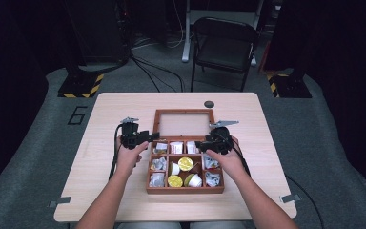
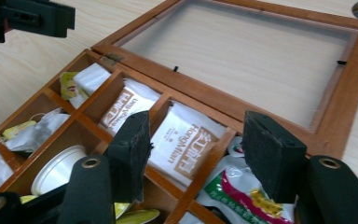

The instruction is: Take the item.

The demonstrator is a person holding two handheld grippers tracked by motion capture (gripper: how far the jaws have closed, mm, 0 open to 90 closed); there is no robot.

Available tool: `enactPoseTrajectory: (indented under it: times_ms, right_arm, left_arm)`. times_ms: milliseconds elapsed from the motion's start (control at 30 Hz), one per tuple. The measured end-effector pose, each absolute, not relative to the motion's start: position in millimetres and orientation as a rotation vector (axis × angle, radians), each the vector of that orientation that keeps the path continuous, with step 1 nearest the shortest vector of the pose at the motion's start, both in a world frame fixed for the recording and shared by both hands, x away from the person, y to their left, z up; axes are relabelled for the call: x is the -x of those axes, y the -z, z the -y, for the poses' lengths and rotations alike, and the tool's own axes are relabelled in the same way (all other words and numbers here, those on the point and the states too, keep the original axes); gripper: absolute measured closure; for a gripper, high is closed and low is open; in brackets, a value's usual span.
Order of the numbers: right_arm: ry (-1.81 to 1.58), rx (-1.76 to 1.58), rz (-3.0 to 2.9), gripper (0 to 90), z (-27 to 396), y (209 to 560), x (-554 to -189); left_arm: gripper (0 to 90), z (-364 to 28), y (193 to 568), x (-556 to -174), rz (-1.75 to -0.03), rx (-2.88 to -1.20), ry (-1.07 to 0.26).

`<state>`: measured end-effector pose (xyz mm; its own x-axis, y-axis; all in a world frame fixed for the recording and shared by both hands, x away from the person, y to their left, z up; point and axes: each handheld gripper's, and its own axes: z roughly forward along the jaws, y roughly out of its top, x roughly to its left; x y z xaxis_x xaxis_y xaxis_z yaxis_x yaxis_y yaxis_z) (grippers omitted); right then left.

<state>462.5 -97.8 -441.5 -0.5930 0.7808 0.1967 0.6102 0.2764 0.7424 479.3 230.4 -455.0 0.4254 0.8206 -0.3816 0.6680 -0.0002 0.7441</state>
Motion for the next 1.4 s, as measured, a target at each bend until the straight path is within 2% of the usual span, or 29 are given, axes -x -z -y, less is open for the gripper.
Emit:
enactPoseTrajectory:
  times_ms: [367, 567, 933, 1133, 1400]
  right_arm:
    - [-1.221, -1.215, -2.407, 35.6, 79.3, 446.8, -441.8]
    - [-1.182, -1.161, -2.426, 40.5, 71.1, 448.7, -430.5]
    - [-1.121, -1.135, -2.481, 41.0, 62.0, 454.8, -420.0]
    - [-1.133, -1.166, -2.514, 33.5, 59.2, 458.4, -419.4]
    - [-1.114, -1.153, -2.532, 32.1, 54.6, 469.5, -417.6]
  left_arm:
    - [36.0, -234.7, 443.1, -466.5, -1.274, -1.724, -0.228]
    - [36.2, -234.7, 437.7, -459.9, -1.256, -1.723, -0.248]
    - [37.2, -232.8, 434.9, -451.4, -1.249, -1.7, -0.243]
    - [36.6, -234.8, 438.8, -449.9, -1.235, -1.718, -0.28]
    - [33.1, -237.7, 444.4, -448.8, -1.245, -1.739, -0.272]
